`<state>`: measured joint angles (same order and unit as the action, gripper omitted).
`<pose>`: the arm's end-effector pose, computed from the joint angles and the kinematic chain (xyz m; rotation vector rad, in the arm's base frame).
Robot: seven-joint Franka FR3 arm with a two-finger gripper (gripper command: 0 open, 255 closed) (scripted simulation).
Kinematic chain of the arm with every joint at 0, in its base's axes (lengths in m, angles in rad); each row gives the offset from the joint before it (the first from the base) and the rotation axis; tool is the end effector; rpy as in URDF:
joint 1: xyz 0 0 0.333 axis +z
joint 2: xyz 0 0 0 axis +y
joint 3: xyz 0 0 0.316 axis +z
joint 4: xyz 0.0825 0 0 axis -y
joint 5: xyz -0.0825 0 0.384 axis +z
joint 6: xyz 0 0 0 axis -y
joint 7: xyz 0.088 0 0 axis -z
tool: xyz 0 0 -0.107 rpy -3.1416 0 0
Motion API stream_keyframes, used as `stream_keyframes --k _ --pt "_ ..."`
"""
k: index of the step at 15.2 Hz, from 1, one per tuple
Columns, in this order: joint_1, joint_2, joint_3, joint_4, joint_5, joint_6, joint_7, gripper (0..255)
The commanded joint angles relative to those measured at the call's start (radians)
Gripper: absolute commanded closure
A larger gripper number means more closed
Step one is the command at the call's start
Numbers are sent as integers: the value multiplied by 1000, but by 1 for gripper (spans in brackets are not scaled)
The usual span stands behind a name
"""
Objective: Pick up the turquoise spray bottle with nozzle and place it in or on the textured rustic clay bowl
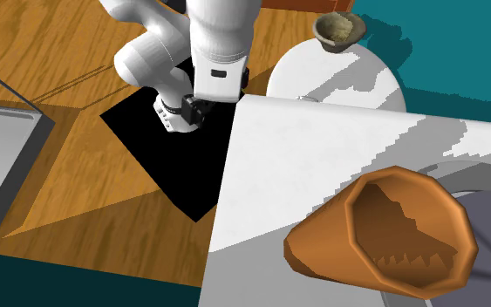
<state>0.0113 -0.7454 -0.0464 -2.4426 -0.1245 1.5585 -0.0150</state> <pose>0.3097 -0.0269 0.5366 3.0438 0.0023 -0.2145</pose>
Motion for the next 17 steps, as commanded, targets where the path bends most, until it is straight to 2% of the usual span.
stream_keyframes --k 1,9,17 --pt "0 0 0 0 0 0 0 0" --pt "25 -19 177 -145 172 173 341 0" --pt "42 115 378 -177 313 408 677 0"
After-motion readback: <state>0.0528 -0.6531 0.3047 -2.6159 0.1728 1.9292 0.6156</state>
